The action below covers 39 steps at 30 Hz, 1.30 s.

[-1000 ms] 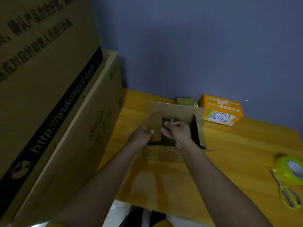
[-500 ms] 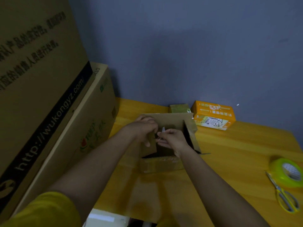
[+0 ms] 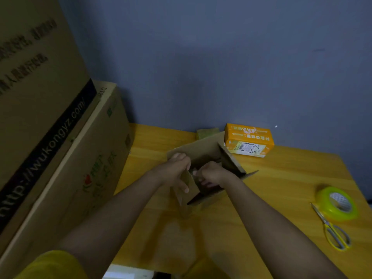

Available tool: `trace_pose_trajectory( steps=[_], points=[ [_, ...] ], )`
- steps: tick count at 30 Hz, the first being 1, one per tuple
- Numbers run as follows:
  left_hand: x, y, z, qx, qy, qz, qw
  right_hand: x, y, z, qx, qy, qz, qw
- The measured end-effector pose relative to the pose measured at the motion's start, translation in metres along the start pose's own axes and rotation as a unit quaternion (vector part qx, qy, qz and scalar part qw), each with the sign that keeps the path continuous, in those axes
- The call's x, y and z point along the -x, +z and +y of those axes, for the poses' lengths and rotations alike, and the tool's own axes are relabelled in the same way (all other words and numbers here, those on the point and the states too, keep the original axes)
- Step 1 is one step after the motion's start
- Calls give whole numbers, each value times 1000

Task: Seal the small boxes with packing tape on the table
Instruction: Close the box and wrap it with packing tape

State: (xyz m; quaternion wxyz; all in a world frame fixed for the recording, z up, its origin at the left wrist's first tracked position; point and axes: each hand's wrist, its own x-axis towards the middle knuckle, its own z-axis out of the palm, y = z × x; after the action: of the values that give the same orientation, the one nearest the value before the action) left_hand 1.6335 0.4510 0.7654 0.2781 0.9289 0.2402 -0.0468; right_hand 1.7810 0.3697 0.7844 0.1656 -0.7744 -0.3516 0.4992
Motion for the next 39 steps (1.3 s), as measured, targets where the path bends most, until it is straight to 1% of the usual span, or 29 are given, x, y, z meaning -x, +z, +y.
trace_pose_trajectory(
  steps=[4, 9, 14, 18, 20, 23, 24, 25, 27, 28, 29, 31, 33, 36, 39],
  points=[
    [1, 3, 3, -2, -10, 1, 1000, 0, 5, -2, 45, 20, -15, 999],
    [4, 6, 3, -4, -1, 11, 1000, -1, 4, 3, 25, 24, -3, 999],
    [3, 9, 5, -9, -12, 3, 1000, -4, 3, 7, 49, 14, 10, 999],
    [3, 12, 4, -9, -18, 3, 1000, -5, -2, 10, 92, -19, 23, 995],
    [2, 14, 4, -11, -25, 1, 1000, -6, -3, 10, 144, -30, 36, 989],
    [-1, 16, 6, -7, -30, -5, 1000, -9, -1, 5, 243, -25, 57, 968],
    [-1, 17, 6, -8, -32, -8, 999, -9, -1, 3, 289, -16, 68, 955],
    [-1, 16, 6, -8, -35, -9, 999, -7, -3, 2, 354, -6, 83, 931],
    [3, 12, 5, -2, -43, 8, 999, 0, -11, 4, 474, 7, 126, 872],
    [6, 10, 3, -6, -47, 22, 999, 1, -15, 7, 490, 0, 144, 860],
    [8, 7, 2, -20, -51, 37, 998, 0, -20, 9, 477, -17, 155, 865],
    [13, 7, 2, -61, -59, 64, 994, 0, -25, 10, 398, -74, 166, 899],
    [14, 10, 10, -96, -72, 88, 989, 4, -26, 6, 315, -143, 170, 923],
    [11, 19, 25, -92, -102, 107, 985, 25, -20, 3, 205, -238, 174, 933],
    [12, 32, 42, -79, -118, 115, 983, 48, -9, 15, 164, -265, 181, 933]
  ],
)
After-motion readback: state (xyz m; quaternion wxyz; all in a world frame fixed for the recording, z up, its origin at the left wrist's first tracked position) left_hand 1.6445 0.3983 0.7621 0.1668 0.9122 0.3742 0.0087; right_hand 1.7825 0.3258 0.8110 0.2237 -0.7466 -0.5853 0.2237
